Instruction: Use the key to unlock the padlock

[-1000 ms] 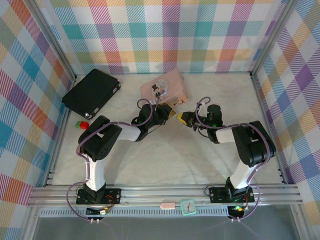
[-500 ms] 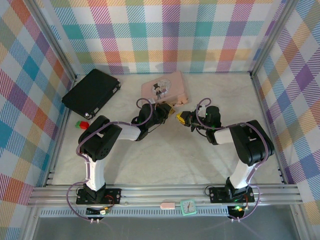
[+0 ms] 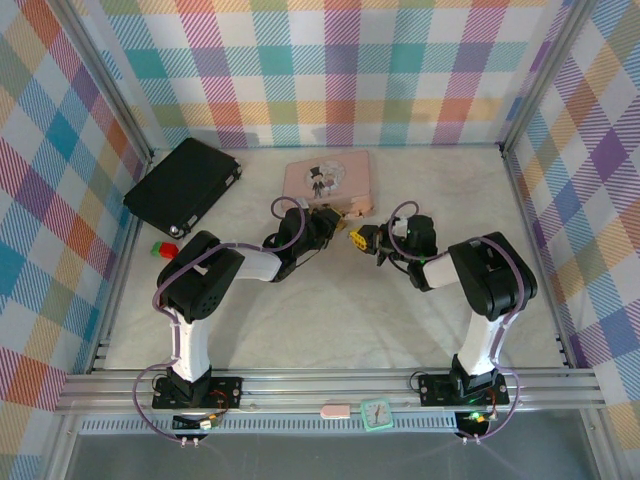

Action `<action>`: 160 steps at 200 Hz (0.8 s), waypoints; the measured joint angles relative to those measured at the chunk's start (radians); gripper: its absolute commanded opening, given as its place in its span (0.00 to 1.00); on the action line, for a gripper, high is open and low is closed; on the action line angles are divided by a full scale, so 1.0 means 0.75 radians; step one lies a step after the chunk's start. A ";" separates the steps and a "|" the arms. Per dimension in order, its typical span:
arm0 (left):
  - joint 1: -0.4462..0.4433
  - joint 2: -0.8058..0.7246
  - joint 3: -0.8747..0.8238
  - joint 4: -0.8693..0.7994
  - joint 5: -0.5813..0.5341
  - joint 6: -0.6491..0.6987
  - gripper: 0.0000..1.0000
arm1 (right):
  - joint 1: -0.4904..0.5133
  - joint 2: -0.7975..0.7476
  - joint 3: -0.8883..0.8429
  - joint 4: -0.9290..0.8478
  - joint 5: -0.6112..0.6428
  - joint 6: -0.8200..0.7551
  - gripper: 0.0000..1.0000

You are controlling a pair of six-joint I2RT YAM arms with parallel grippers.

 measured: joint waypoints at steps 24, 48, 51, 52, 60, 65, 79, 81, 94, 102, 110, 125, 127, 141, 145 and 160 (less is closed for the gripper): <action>0.000 0.014 0.000 0.000 -0.009 -0.005 0.00 | 0.016 0.002 0.000 -0.016 0.032 0.003 0.00; 0.000 0.014 0.000 -0.002 -0.017 -0.005 0.00 | 0.025 0.000 0.002 -0.038 0.065 -0.094 0.00; 0.000 0.014 0.000 -0.002 -0.019 -0.005 0.00 | 0.026 -0.001 0.003 -0.045 0.066 -0.110 0.00; 0.000 0.014 0.000 -0.003 -0.019 -0.005 0.00 | 0.026 -0.001 0.004 -0.047 0.067 -0.114 0.00; 0.000 0.014 0.000 -0.008 -0.019 -0.005 0.00 | 0.030 -0.010 0.008 -0.076 0.077 -0.187 0.00; 0.000 0.015 0.000 -0.010 -0.019 -0.005 0.00 | 0.033 -0.019 0.012 -0.102 0.085 -0.223 0.00; 0.000 0.017 0.000 -0.010 -0.020 -0.009 0.00 | 0.045 -0.060 0.022 -0.186 0.118 -0.363 0.00; 0.000 0.017 0.000 -0.010 -0.020 -0.010 0.00 | 0.048 -0.068 0.024 -0.203 0.126 -0.388 0.00; 0.000 0.019 0.000 -0.009 -0.019 -0.019 0.00 | 0.060 -0.109 0.038 -0.296 0.165 -0.513 0.00; 0.000 0.019 0.000 -0.008 -0.019 -0.025 0.00 | 0.066 -0.130 0.045 -0.344 0.185 -0.577 0.00; 0.000 0.020 0.000 -0.008 -0.017 -0.031 0.00 | 0.070 -0.145 0.050 -0.381 0.200 -0.628 0.00; 0.000 0.023 0.000 -0.005 -0.013 -0.035 0.00 | 0.074 -0.163 0.063 -0.436 0.220 -0.695 0.00; 0.000 0.023 0.000 -0.005 -0.013 -0.035 0.00 | 0.074 -0.163 0.065 -0.444 0.219 -0.700 0.00; 0.000 0.027 0.000 -0.004 -0.013 -0.035 0.00 | 0.074 -0.160 0.083 -0.477 0.215 -0.710 0.00; 0.000 0.030 0.000 -0.002 -0.014 -0.034 0.00 | 0.074 -0.159 0.086 -0.480 0.212 -0.710 0.00; 0.002 0.036 -0.002 0.006 -0.014 -0.034 0.00 | 0.067 -0.135 0.093 -0.470 0.188 -0.681 0.00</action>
